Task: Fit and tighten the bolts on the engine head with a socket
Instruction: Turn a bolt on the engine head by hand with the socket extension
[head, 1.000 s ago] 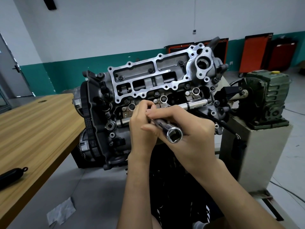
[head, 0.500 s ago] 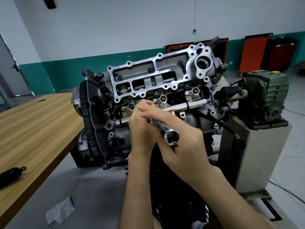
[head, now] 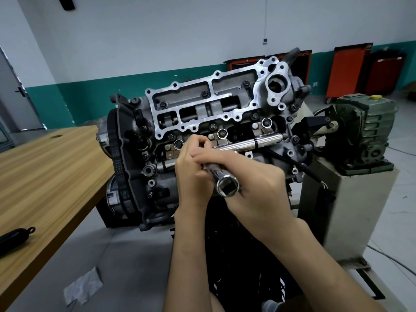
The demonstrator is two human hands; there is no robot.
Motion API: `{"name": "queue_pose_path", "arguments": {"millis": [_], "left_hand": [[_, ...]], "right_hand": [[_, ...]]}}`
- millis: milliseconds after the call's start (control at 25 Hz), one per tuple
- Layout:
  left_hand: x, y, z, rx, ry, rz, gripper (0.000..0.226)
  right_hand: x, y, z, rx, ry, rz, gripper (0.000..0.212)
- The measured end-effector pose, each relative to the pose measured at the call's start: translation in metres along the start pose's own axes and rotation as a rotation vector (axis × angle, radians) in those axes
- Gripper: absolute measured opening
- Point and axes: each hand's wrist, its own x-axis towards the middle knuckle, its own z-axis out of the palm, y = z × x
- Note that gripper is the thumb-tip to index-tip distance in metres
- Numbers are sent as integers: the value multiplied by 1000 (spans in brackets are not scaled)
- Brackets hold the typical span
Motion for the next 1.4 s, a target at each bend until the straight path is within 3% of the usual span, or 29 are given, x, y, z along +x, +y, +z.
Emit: {"name": "queue_pose_path", "arguments": {"millis": [120,240,320,480,600,720,880,1000,1080,1280,1400], "left_hand": [[-9,2,-1,-24,43,42,10],[-3,1,-1,-69,31,88,14],[0,-5,1,-53,9,29,11],[-7,-13,6,-98,82,88,9],[-3,-13,6,-158,73,108,11],[5,-16,8,15,36,80,14],[-8,-15,6,-32,121,147,14],[-5,-6,5,-127,89,58,11],[-3,4,1,-68,10,-48,14],[-4,17,-11,-60,-114,-72,12],[2,21,-8,-118,-139,-161,23]], "right_hand": [[1,3,-3,2,88,57,26],[-3,-2,2,54,-2,27,27],[-2,-3,4,42,-36,3,28],[0,4,0,-14,75,76,26],[-2,-1,1,26,46,48,27],[-3,-3,4,33,-13,11,28],[-1,4,-1,-14,117,64,26],[-5,-2,3,45,28,28,28],[-3,-4,5,65,-51,-6,31],[1,0,-1,56,84,44,22],[-4,-5,3,77,14,23,24]]}}
